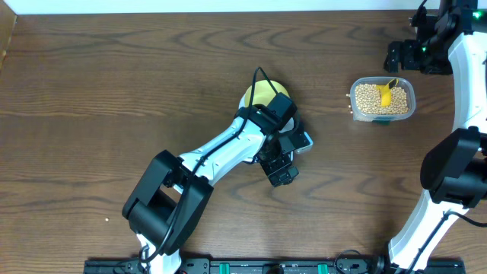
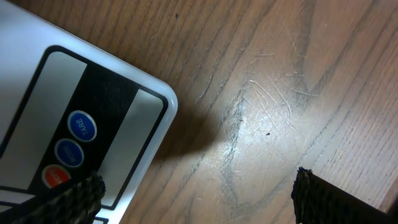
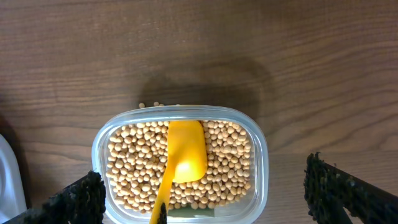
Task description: Scoop item into bowl and weigh 50g on scale
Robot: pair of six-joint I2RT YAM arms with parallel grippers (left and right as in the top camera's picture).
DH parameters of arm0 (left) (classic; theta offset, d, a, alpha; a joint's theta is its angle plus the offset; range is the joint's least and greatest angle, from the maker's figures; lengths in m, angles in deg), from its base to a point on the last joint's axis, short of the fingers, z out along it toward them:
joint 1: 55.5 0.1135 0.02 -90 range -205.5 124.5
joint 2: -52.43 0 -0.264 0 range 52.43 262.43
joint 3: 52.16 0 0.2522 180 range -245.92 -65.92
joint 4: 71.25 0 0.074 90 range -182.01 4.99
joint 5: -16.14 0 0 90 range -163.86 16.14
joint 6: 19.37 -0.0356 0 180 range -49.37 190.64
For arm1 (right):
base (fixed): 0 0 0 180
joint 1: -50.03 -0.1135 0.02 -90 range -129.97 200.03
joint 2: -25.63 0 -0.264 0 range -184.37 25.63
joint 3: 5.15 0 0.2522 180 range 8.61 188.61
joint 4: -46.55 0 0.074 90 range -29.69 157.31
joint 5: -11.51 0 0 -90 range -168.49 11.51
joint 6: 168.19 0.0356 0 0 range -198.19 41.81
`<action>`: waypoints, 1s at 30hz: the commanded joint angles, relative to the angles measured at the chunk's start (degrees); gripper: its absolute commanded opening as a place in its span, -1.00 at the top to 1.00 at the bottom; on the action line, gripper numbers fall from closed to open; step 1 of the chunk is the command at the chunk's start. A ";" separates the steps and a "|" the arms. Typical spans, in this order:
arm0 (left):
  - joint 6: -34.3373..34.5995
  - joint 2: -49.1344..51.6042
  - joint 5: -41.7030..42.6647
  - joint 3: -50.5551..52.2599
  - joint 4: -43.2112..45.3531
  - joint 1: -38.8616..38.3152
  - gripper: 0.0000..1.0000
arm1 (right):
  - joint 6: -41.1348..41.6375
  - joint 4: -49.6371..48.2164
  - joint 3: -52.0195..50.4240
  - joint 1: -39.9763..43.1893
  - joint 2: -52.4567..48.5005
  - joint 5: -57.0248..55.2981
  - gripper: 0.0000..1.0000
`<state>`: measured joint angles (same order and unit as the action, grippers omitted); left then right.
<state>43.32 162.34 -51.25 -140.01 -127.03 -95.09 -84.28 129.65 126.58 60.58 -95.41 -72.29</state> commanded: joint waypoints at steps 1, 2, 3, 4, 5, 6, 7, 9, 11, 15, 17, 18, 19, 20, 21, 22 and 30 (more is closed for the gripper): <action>-1.14 1.25 0.98 -1.53 -0.35 0.11 -0.96 | 0.02 0.04 0.83 -0.04 -0.15 -0.04 -0.98; -0.92 1.33 0.98 -1.57 -0.39 0.22 -0.96 | 0.02 0.04 0.83 -0.04 -0.15 -0.04 -0.98; -0.85 1.36 1.01 -1.60 -0.44 0.37 -0.96 | 0.04 0.04 0.83 -0.04 -0.15 -0.04 -0.99; -0.48 1.38 1.01 -1.60 -0.44 0.48 -0.95 | 0.02 0.04 0.83 -0.04 -0.15 -0.04 -0.98; -0.48 1.40 1.03 -1.60 -0.44 0.55 -0.95 | 0.04 0.04 0.83 -0.04 -0.15 -0.04 -0.99; -0.50 1.42 1.25 -1.60 -0.48 0.59 -0.95 | 0.04 0.04 0.83 -0.04 -0.15 -0.04 -0.99; -0.50 1.44 1.40 -1.60 -0.55 0.70 -0.96 | 0.04 0.04 0.83 -0.04 -0.15 -0.04 -0.99; -0.50 1.70 1.40 -1.60 -0.61 0.81 -0.96 | 0.04 0.04 0.83 -0.04 -0.15 -0.04 -0.98; -0.50 2.21 1.40 -1.77 -1.05 0.85 -0.96 | 0.02 0.04 0.83 -0.04 -0.15 -0.07 -0.99; -0.50 5.40 1.42 -5.29 -4.83 1.05 -0.96 | 0.04 0.04 0.83 -0.04 -0.15 -0.04 -0.99; -0.48 7.76 1.46 -7.98 -7.21 1.14 -0.96 | 0.04 0.04 0.83 -0.04 -0.15 -0.07 -0.99; -0.50 8.92 1.77 -9.35 -8.37 1.16 -0.96 | 0.02 0.04 0.83 -0.04 -0.15 -0.07 -0.99; -0.50 9.92 1.90 -10.56 -9.33 1.18 -0.96 | 0.02 0.04 0.83 -0.04 -0.15 -0.04 -0.98; -0.50 10.71 2.12 -11.50 -10.03 1.27 -0.96 | 0.04 0.04 0.83 -0.04 -0.15 -0.04 -0.99; -0.50 11.21 2.36 -12.17 -10.54 1.33 -0.96 | 0.04 0.04 0.83 -0.04 -0.15 -0.04 -0.99; -0.48 11.58 2.54 -12.57 -10.84 1.44 -0.96 | 0.02 0.04 0.83 -0.04 -0.15 -0.04 -0.98; -0.50 11.17 1.70 -12.74 -12.39 1.55 -0.95 | 0.04 0.04 0.83 -0.04 -0.15 -0.04 -0.99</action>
<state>43.37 171.36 -48.58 -152.79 -138.29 -93.89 -84.28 129.67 126.58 60.58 -95.41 -72.29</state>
